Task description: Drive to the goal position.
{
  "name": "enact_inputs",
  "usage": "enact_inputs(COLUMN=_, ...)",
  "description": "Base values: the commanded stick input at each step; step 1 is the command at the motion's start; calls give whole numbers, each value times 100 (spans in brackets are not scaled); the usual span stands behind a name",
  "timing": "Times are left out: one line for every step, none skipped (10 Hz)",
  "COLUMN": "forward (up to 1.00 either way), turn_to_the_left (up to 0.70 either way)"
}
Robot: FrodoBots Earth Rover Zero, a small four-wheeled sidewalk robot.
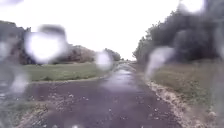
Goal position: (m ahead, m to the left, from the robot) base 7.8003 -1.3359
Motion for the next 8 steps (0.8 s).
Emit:
enact_inputs(forward=65, turn_to_the_left=0)
enact_inputs(forward=45, turn_to_the_left=0)
enact_inputs(forward=25, turn_to_the_left=0)
enact_inputs(forward=5, turn_to_the_left=0)
enact_inputs(forward=0, turn_to_the_left=0)
enact_inputs(forward=0, turn_to_the_left=0)
enact_inputs(forward=0, turn_to_the_left=0)
enact_inputs(forward=0, turn_to_the_left=0)
